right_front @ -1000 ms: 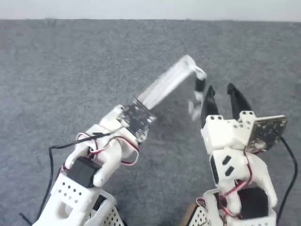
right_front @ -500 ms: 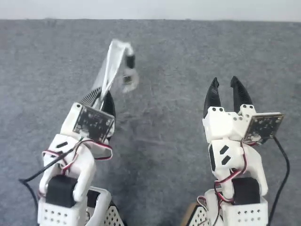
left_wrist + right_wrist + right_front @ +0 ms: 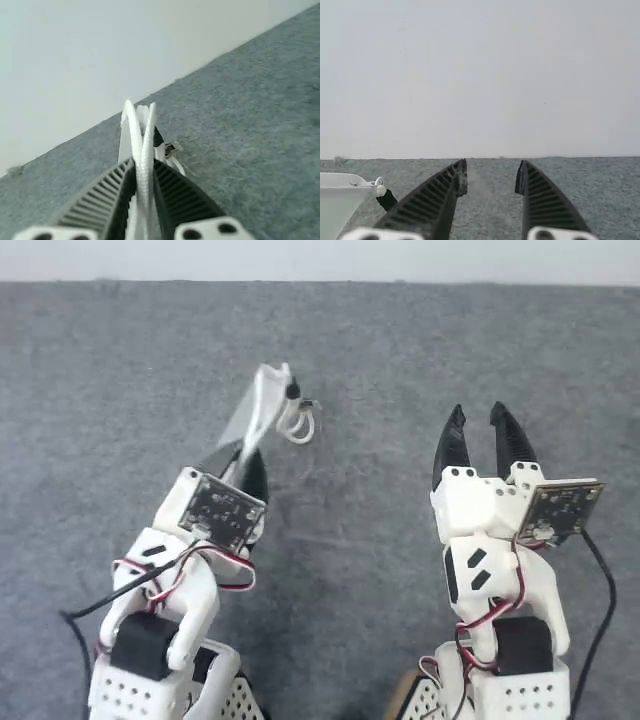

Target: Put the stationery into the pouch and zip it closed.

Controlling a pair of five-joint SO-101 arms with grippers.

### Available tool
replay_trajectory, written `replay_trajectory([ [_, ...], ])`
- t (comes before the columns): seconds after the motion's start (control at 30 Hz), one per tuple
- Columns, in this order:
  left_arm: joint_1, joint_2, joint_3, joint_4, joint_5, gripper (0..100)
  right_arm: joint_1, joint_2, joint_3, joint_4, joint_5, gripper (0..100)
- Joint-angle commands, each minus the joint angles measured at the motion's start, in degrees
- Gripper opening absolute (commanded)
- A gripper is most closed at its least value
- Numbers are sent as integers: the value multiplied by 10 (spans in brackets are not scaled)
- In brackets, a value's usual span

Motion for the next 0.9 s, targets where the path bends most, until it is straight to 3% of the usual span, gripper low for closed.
replay_trajectory([
  [0.0,20,-12,-5,-18,14,12,7,-12,-5,-9,-6,155],
  [0.13,19,-12,-5,-14,17,64,7,-12,-5,-9,-6,155],
  [0.4,19,-15,-6,-4,125,218,7,-12,-5,-9,-6,155],
  [0.77,20,-17,-9,-1,142,228,7,-12,-5,-9,-6,155],
  [0.87,20,-17,-29,18,180,239,7,-12,-5,-9,-6,155],
])
